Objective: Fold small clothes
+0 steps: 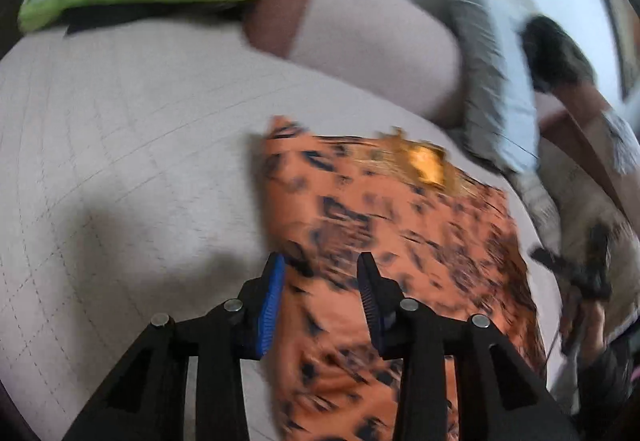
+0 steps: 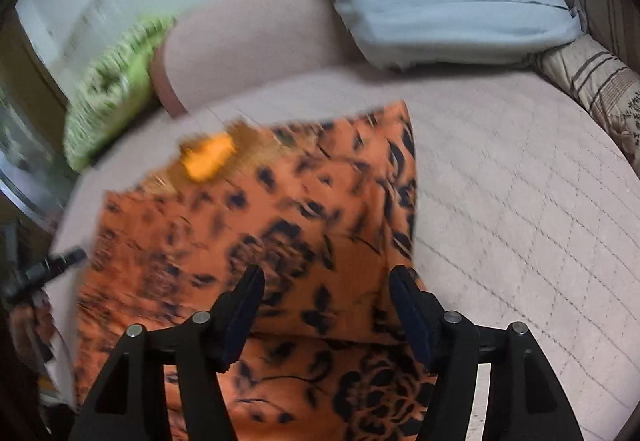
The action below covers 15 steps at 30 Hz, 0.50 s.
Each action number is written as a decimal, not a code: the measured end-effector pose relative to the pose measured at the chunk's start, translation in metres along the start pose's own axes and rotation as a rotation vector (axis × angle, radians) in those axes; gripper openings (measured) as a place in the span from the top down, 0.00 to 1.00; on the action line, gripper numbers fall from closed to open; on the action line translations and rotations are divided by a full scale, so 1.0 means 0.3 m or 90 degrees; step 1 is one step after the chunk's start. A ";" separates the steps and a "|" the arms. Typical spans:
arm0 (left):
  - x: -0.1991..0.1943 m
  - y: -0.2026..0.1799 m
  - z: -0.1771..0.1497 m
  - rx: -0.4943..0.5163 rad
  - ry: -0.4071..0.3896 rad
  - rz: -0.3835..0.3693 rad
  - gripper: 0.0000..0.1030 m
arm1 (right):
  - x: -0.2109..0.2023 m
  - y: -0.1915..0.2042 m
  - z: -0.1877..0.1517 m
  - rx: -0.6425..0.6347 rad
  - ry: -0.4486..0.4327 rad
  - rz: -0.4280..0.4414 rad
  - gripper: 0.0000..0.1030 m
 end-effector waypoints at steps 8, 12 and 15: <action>0.039 0.076 -0.058 -0.034 0.022 0.179 0.58 | 0.117 -0.070 -0.015 0.137 0.095 0.113 0.39; 0.008 -0.016 -0.023 0.002 -0.026 0.131 0.53 | 0.028 -0.039 0.056 0.103 0.043 0.131 0.39; 0.060 -0.062 0.000 0.035 -0.024 0.099 0.35 | 0.081 -0.025 0.116 0.115 0.053 0.162 0.38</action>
Point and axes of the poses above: each gripper's, at about its wrist camera, not at the fingertips, and x roughly the way its jaws point, y to its left, z to its top, the point moved 4 cm from there along x, roughly the way its jaws point, and after that the axes turned 15 degrees about -z, right-handed, at the moved point
